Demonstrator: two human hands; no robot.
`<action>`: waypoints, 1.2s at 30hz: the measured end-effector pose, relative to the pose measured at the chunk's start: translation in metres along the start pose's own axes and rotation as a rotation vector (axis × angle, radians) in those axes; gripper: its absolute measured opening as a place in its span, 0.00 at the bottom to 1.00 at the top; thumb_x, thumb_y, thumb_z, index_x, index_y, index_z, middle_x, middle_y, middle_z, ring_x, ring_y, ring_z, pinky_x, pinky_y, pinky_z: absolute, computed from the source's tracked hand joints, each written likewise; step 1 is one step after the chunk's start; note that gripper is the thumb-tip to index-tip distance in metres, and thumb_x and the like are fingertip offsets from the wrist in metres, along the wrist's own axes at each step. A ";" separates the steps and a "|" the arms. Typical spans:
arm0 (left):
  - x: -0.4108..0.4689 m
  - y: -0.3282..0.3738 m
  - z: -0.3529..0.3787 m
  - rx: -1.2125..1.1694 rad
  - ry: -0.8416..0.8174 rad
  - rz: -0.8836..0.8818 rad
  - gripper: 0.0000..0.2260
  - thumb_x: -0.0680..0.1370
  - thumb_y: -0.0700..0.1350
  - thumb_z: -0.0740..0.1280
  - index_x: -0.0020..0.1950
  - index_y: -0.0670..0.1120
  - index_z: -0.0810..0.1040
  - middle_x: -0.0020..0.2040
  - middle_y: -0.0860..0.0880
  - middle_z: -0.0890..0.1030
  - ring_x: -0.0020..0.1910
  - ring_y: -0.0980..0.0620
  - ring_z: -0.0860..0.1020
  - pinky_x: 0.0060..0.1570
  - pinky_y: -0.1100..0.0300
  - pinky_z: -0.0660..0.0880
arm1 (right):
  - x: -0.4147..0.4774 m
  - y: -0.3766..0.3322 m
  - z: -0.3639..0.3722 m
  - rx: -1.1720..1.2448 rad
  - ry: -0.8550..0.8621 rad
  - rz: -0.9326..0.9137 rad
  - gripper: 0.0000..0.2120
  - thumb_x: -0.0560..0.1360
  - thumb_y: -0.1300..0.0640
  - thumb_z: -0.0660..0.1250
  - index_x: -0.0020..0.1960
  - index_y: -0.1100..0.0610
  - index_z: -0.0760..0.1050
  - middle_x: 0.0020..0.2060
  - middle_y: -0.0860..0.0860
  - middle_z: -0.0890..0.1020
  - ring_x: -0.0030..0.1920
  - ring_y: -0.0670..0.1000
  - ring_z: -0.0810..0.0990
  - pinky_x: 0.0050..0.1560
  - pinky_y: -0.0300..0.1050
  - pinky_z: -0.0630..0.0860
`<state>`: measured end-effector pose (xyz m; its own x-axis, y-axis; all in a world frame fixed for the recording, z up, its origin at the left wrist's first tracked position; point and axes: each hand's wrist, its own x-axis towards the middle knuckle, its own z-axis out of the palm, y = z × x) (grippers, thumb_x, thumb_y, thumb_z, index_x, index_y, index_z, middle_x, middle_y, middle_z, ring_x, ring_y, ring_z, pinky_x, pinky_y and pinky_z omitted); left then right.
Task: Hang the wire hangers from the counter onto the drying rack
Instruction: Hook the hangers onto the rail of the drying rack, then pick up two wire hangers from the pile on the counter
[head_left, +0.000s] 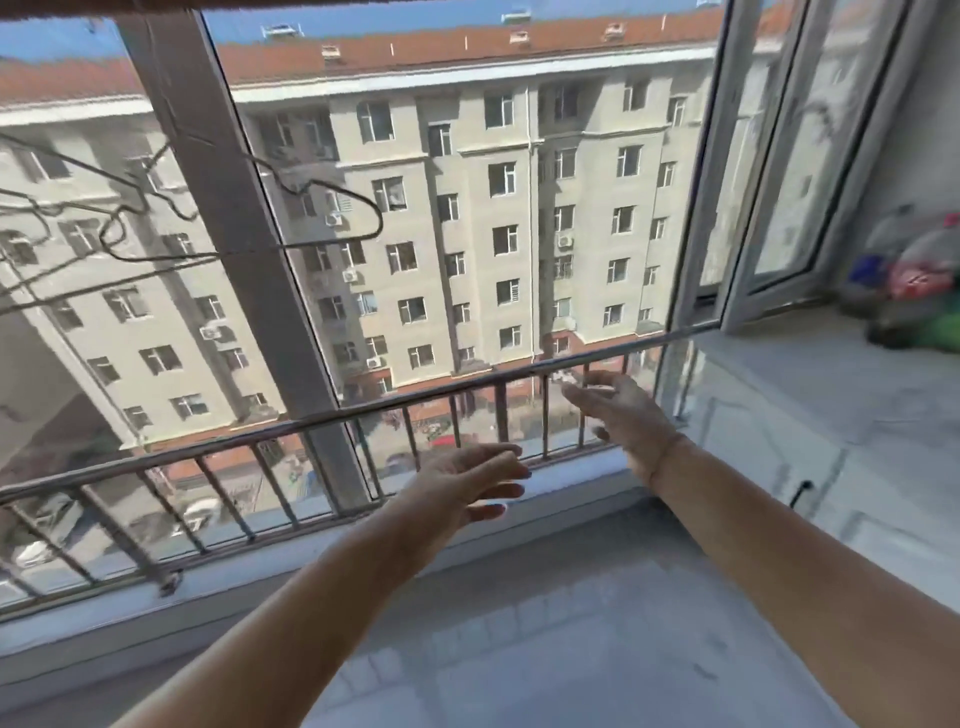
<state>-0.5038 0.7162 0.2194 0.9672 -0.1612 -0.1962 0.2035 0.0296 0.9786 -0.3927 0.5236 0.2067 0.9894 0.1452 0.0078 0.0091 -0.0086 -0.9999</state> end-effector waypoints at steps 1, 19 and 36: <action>0.010 0.000 0.017 0.005 -0.036 -0.009 0.24 0.71 0.49 0.67 0.64 0.41 0.74 0.55 0.45 0.81 0.55 0.48 0.78 0.61 0.51 0.71 | 0.000 0.002 -0.022 0.000 0.038 -0.001 0.26 0.70 0.49 0.71 0.64 0.57 0.69 0.56 0.55 0.77 0.54 0.51 0.75 0.41 0.40 0.68; 0.189 -0.037 0.340 0.189 -0.458 -0.088 0.26 0.70 0.51 0.74 0.66 0.49 0.73 0.61 0.51 0.80 0.59 0.55 0.78 0.60 0.57 0.73 | -0.061 0.061 -0.416 -0.058 0.548 0.142 0.29 0.71 0.51 0.71 0.68 0.57 0.65 0.58 0.54 0.73 0.55 0.52 0.73 0.52 0.44 0.68; 0.392 -0.056 0.464 0.293 -0.481 -0.167 0.17 0.75 0.45 0.70 0.64 0.48 0.74 0.59 0.49 0.80 0.58 0.52 0.78 0.62 0.53 0.70 | 0.020 0.133 -0.592 -0.011 0.871 0.287 0.22 0.69 0.57 0.73 0.60 0.57 0.70 0.50 0.54 0.76 0.49 0.52 0.75 0.48 0.46 0.71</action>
<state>-0.2064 0.1932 0.1165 0.7341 -0.5720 -0.3659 0.2298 -0.2978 0.9266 -0.2854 -0.0605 0.0801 0.7138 -0.6609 -0.2316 -0.2568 0.0606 -0.9646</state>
